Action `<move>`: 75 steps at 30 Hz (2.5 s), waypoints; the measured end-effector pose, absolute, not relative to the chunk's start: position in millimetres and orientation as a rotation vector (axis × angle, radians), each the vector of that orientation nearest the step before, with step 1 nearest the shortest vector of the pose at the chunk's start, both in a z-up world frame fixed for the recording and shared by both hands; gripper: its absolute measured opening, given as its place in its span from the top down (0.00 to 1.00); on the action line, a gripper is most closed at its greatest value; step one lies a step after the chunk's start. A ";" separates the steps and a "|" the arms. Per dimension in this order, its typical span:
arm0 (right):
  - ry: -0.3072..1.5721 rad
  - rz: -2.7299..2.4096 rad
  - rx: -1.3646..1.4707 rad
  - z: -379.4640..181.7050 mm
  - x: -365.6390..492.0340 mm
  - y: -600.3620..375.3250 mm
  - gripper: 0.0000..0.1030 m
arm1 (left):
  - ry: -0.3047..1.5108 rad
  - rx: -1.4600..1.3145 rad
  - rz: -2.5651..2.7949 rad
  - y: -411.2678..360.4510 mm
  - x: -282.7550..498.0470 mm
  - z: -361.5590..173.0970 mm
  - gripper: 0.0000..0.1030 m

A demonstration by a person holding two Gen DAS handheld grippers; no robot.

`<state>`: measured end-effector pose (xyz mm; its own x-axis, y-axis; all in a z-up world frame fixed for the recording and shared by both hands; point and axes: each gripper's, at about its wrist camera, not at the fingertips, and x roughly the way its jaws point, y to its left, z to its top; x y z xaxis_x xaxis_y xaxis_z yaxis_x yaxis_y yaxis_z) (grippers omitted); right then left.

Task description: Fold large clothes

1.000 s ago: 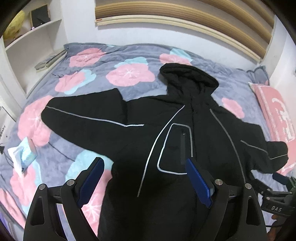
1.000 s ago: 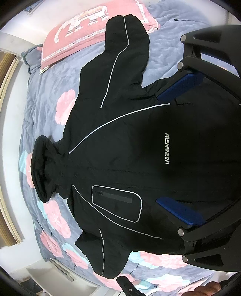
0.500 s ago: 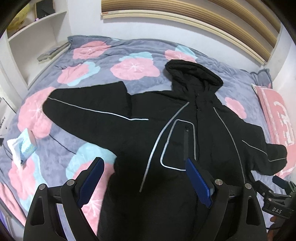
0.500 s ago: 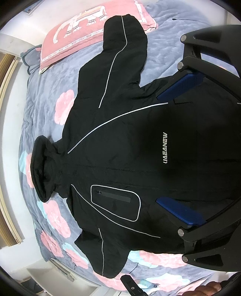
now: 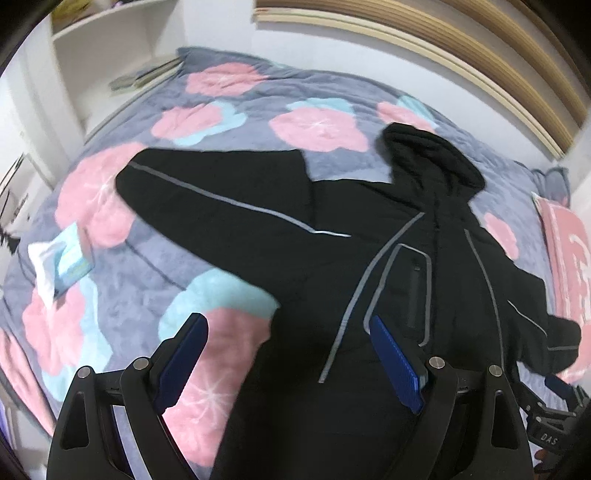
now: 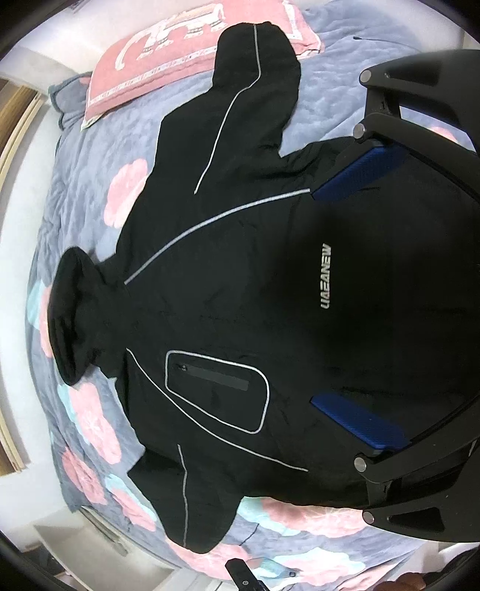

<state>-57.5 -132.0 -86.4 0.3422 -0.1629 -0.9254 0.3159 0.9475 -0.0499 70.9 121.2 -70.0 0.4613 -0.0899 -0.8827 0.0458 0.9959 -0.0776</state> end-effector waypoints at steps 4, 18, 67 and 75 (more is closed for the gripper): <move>1.208 -0.286 0.116 -97.4 -44.5 -122.2 0.00 | 1.101 -0.095 -0.026 146.9 85.1 -83.3 0.13; 1.318 -0.202 -0.049 -146.8 18.3 -93.5 0.00 | 0.945 -0.494 0.185 320.3 189.9 -132.5 0.13; 1.232 -0.012 -0.079 -201.7 150.1 -52.0 0.14 | 0.733 -0.064 -0.084 227.2 229.3 -46.4 0.87; 1.123 -0.205 -0.054 -126.6 55.0 -144.3 0.13 | 0.698 0.092 -0.461 49.2 169.0 -28.1 0.87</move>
<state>55.0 -144.3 -126.6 0.4160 -0.1903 -0.8892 0.1361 0.9799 -0.1460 169.0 49.2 -28.1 0.6705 -0.3782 -0.6383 0.4385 0.8960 -0.0703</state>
